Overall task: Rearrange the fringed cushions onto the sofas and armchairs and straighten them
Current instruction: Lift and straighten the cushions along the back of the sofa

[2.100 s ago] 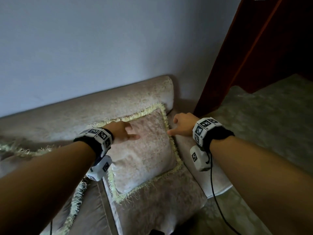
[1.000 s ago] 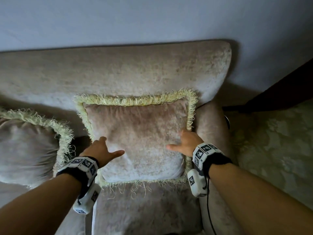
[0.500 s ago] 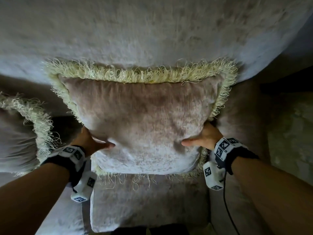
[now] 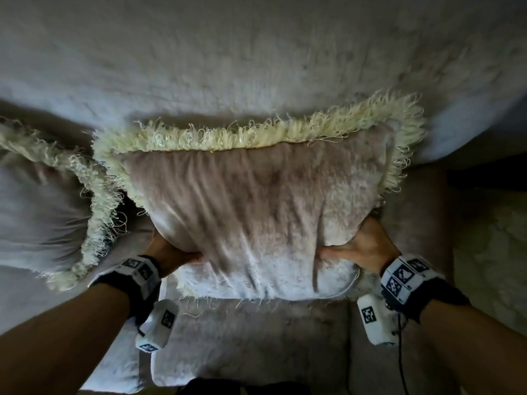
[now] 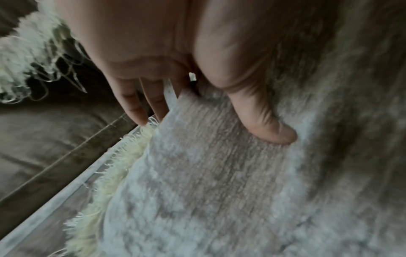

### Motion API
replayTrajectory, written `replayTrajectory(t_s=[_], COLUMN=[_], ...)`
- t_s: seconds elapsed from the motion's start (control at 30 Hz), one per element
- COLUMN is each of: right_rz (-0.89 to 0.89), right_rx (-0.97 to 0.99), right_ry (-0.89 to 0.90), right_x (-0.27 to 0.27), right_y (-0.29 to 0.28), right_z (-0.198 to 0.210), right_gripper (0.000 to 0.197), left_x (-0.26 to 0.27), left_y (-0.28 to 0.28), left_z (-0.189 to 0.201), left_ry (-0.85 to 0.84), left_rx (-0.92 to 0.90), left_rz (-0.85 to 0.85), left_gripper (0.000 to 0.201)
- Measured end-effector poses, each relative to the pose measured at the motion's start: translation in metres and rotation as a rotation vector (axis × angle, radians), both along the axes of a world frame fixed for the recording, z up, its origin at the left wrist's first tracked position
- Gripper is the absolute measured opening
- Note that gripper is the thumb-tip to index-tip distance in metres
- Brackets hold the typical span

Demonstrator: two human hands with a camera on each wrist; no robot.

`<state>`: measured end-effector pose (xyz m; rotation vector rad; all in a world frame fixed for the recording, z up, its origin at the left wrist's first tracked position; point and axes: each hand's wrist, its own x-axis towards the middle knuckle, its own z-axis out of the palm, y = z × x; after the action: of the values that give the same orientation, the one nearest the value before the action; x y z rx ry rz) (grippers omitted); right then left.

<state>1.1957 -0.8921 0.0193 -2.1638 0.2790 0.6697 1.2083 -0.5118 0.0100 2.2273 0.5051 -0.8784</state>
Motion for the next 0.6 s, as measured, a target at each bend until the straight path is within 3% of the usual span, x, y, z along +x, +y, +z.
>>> replayTrajectory(t_s=[0.07, 0.13, 0.2, 0.3, 0.47, 0.6], right_rz=[0.067, 0.191, 0.255, 0.264, 0.269, 0.247], right_rx=[-0.058, -0.139, -0.205, -0.236, -0.294, -0.324], right_ry=[-0.079, -0.13, -0.14, -0.153, -0.09, -0.061], right_x=[0.017, 0.036, 0.051, 0.07, 0.081, 0.084], right_y=[0.005, 0.008, 0.011, 0.014, 0.012, 0.016], right_z=[0.035, 0.073, 0.107, 0.135, 0.125, 0.094], right_gripper=[0.105, 0.096, 0.088, 0.105, 0.109, 0.101], left_x=[-0.014, -0.026, -0.038, -0.049, -0.051, -0.045], left_y=[0.003, 0.001, -0.006, -0.02, -0.035, -0.043], left_z=[0.01, 0.013, 0.012, -0.001, -0.024, -0.048], left_ry=[-0.018, -0.005, -0.005, 0.031, 0.047, 0.036], left_rx=[-0.049, -0.104, -0.178, -0.276, -0.359, -0.375], left_rz=[-0.003, 0.011, 0.054, 0.116, 0.088, 0.044], left_gripper=[0.051, 0.041, 0.036, 0.048, 0.04, 0.041])
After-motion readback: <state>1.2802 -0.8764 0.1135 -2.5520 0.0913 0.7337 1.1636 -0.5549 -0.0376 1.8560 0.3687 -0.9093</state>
